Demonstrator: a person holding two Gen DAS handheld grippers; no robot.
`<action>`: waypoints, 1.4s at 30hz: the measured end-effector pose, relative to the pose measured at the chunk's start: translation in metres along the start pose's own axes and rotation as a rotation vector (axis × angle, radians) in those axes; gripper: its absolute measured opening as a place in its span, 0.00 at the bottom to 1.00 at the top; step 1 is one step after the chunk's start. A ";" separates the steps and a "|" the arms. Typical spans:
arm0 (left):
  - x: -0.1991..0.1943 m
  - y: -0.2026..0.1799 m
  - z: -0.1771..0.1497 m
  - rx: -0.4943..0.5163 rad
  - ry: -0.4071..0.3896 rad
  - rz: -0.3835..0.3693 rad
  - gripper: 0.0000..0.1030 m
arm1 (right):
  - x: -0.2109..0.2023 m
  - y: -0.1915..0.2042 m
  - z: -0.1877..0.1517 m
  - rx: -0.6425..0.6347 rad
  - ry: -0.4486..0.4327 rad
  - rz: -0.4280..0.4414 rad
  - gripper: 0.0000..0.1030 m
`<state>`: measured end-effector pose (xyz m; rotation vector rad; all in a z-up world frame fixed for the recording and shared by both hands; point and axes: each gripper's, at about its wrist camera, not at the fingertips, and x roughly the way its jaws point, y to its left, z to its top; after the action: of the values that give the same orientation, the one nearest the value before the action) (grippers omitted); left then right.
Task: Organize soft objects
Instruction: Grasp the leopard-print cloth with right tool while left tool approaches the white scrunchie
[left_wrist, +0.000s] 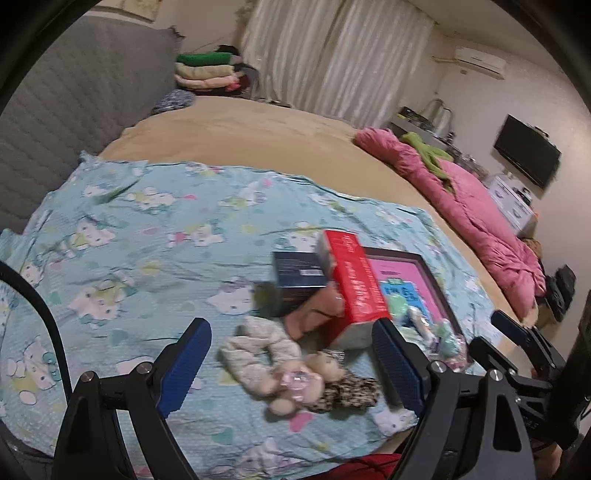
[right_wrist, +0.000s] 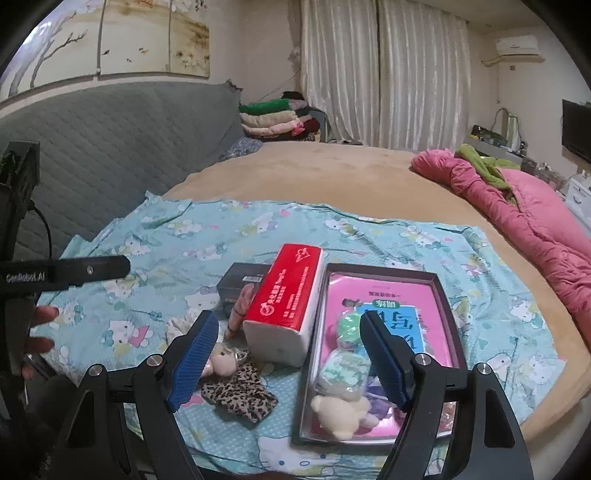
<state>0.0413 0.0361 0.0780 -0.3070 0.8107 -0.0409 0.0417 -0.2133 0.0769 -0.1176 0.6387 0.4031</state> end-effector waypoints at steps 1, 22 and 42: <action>0.001 0.007 -0.001 -0.013 0.001 0.008 0.86 | 0.001 0.001 0.000 -0.004 0.002 0.001 0.78; 0.054 0.054 -0.038 -0.090 0.115 0.023 0.86 | 0.050 0.042 -0.035 -0.122 0.143 0.049 0.78; 0.104 0.060 -0.061 -0.093 0.206 0.020 0.86 | 0.102 0.065 -0.057 -0.154 0.273 0.092 0.78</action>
<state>0.0642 0.0617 -0.0524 -0.3871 1.0222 -0.0164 0.0580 -0.1333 -0.0287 -0.2939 0.8842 0.5300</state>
